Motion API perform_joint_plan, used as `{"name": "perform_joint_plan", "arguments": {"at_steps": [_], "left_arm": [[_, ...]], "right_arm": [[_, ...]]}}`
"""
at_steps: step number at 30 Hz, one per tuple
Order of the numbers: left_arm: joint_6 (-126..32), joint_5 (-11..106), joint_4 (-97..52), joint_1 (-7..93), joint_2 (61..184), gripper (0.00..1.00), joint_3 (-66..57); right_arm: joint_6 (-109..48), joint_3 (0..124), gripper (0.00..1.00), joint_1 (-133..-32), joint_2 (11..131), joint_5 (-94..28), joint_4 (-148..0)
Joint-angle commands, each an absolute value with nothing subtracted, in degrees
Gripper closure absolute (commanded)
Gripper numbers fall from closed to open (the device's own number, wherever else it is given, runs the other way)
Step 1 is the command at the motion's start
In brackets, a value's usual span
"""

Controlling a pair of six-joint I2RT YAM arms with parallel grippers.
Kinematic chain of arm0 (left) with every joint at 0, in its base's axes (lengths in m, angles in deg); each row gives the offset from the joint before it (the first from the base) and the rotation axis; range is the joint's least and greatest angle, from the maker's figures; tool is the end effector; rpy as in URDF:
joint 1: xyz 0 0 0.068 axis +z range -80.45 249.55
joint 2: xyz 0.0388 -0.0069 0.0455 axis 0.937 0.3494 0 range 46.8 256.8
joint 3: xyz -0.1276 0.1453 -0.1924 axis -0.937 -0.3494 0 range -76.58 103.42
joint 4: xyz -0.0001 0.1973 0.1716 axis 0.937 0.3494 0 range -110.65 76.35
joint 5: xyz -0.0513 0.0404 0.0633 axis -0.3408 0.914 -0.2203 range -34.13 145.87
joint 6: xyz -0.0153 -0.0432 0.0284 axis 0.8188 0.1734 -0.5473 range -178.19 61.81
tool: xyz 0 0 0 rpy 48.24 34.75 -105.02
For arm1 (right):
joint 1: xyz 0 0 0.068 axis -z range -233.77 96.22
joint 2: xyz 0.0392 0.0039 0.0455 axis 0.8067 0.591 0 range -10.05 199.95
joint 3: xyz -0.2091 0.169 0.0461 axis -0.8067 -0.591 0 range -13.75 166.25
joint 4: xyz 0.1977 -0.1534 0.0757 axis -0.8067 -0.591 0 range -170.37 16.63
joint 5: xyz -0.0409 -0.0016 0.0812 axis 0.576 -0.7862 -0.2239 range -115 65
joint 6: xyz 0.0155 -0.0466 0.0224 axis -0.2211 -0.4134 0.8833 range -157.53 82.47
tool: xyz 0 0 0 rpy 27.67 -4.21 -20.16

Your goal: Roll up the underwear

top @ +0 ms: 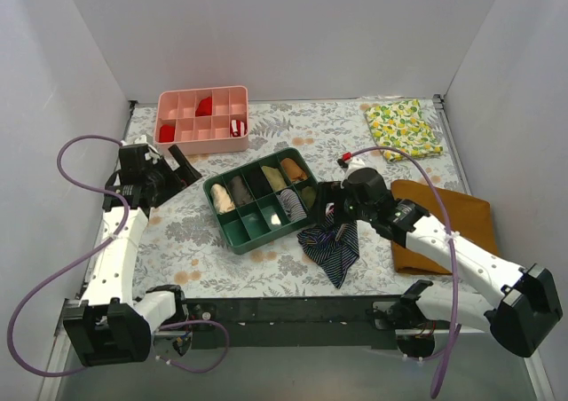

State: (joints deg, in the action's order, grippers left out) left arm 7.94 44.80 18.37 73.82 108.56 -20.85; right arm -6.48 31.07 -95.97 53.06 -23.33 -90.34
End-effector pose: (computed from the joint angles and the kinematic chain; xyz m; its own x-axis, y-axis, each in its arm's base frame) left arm 0.2219 0.0098 0.3028 -0.3425 -0.9255 -0.1616 -0.6202 0.3520 -0.7011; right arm 0.1796 0.1615 0.2657 -0.7036 0.0580 -0.7082 -0.3394 0.8482 0.4066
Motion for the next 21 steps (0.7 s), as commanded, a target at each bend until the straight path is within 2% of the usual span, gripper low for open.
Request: {"name": "perform_joint_plan", "arguments": {"at_steps": [1,5,13,21], "left_arm": [[9.93,47.18,19.95,74.03,104.55,0.02,-23.66],[12.21,44.98,21.53,73.95,104.54,0.02,-27.00],[22.40,51.13,26.63,74.03,97.52,0.02,-33.68],[27.06,43.84,22.87,73.95,94.34,0.02,-38.08]], "right_arm": [[-4.66,30.37,0.01,-94.39,48.84,-27.09,-82.34],[-6.31,33.96,0.01,-91.39,53.39,-32.38,-87.59],[-11.51,38.72,0.02,-91.39,56.48,-28.97,-93.31],[-13.53,39.42,0.02,-91.22,57.45,-27.29,-94.72]]}}
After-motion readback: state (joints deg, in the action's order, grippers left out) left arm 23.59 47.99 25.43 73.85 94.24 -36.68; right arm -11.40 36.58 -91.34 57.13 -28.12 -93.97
